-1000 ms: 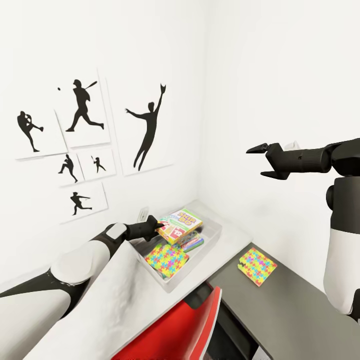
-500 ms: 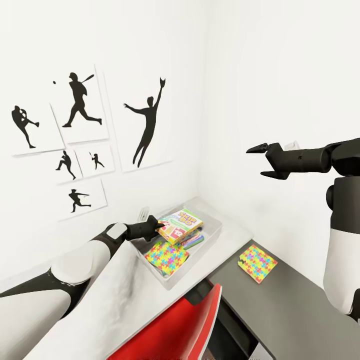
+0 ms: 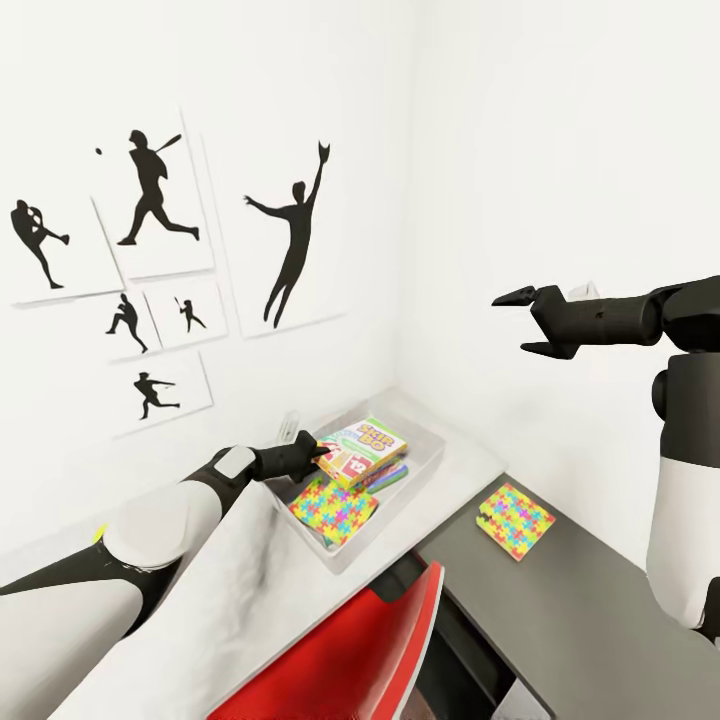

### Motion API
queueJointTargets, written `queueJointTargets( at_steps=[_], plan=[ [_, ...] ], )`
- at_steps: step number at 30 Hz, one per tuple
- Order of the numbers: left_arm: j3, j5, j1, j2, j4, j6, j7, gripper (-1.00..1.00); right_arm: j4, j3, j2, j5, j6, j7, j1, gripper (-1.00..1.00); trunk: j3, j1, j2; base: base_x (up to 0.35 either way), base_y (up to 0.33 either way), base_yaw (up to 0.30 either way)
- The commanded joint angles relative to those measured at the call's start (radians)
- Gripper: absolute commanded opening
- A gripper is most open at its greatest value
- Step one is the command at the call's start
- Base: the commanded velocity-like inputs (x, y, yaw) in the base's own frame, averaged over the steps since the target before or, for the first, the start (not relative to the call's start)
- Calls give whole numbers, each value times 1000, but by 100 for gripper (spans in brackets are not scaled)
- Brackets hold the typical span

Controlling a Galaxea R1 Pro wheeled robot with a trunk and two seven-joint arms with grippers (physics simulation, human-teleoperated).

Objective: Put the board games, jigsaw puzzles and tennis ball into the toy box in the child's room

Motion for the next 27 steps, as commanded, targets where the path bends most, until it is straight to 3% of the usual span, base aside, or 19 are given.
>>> queueJointTargets(
  at_steps=[1,27],
  plan=[
    [5,-11,-1,-1,-4,5,-2,-100,0,-1,0,-9,10,-10,-2,100,-4,1,-2,0,0,0],
    [5,-10,-1,5,-4,7,-7,-100,0,-1,0,-8,9,-10,-2,100,-46,1,-2,0,0,0]
  ],
)
